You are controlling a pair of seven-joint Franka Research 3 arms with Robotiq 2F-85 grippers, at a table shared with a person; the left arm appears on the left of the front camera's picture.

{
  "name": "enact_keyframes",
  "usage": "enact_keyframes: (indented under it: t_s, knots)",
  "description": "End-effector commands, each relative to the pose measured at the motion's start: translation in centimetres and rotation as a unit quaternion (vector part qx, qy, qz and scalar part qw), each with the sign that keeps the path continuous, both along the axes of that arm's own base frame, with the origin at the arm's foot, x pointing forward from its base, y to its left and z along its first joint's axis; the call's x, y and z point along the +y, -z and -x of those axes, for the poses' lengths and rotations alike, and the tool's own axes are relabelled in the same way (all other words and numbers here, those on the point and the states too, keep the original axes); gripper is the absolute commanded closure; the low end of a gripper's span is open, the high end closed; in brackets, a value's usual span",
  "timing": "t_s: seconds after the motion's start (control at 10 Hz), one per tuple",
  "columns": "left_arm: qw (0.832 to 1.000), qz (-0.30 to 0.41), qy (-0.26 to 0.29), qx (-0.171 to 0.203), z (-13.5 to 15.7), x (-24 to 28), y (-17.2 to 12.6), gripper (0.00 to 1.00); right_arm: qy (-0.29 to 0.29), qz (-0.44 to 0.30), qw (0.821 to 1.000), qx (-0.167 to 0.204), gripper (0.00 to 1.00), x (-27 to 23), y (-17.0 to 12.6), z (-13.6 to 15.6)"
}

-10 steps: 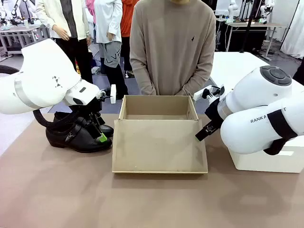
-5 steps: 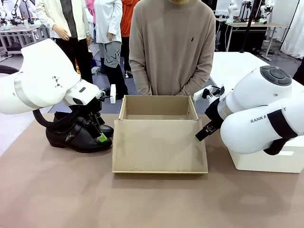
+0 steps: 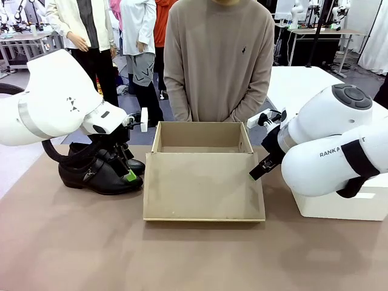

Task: Pack the shoes into the box.
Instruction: Place one shoe of the Shoes into the Shoes Box.

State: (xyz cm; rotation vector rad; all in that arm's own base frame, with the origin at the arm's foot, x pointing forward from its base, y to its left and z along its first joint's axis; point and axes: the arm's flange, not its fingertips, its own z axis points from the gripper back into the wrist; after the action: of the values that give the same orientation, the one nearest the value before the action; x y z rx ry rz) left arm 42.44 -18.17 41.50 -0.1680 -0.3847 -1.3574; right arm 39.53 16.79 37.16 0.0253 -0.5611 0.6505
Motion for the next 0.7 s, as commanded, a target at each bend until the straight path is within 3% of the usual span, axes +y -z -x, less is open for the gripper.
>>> enact_keyframes:
  t_s: [0.0,0.2,0.6]
  knots:
    - [1.0,0.0,0.0,0.0,0.0,0.0,0.0,0.0,0.0,0.0,1.0,0.0,0.0,0.0,0.0,0.0]
    - [1.0,-0.018,0.011,-0.023,0.0,-0.7,-3.6,0.0,0.005,-0.007,1.0,0.014,0.0,-0.6,-3.6,0.5]
    - [0.999,-0.012,0.009,-0.03,-0.3,-0.4,-8.8,0.0,-0.019,-0.009,1.0,-0.007,0.0,-1.2,-11.4,1.6]
